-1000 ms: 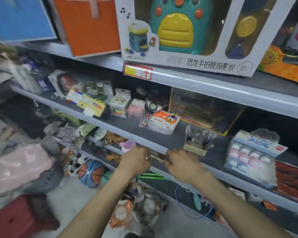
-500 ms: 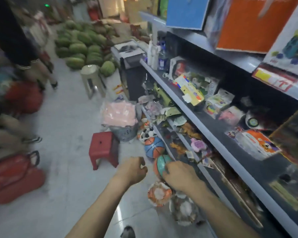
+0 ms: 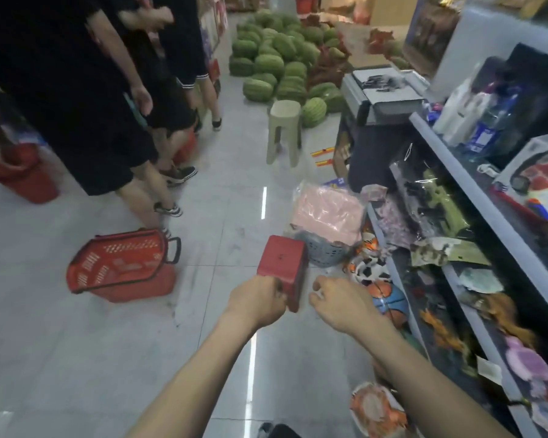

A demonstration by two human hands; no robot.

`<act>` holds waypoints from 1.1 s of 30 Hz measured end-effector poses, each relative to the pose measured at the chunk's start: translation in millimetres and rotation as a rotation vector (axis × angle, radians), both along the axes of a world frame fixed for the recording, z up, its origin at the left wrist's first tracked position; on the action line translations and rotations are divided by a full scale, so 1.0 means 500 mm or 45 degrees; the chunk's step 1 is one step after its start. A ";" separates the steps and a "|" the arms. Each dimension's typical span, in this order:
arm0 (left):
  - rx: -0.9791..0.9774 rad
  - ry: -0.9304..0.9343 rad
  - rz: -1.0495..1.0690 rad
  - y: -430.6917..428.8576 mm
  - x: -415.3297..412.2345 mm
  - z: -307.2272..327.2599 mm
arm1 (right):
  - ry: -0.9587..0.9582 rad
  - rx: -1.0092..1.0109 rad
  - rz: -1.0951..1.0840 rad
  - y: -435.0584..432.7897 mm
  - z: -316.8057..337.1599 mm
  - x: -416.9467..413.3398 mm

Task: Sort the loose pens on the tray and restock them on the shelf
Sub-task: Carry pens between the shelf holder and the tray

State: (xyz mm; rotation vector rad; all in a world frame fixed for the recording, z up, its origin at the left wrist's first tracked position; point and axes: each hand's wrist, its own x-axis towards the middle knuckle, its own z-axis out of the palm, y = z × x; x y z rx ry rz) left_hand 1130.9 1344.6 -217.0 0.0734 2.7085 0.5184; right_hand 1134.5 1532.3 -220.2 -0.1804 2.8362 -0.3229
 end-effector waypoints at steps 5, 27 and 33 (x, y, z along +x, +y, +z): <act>-0.011 -0.029 0.070 -0.109 -0.163 -0.012 | -0.003 0.029 0.057 -0.096 -0.006 -0.169; -0.047 -0.256 0.159 -0.304 -1.023 -0.079 | -0.196 -0.024 0.084 -0.281 -0.106 -1.052; -0.070 -0.284 0.024 -0.410 -1.284 -0.119 | -0.247 0.011 -0.026 -0.377 -0.159 -1.288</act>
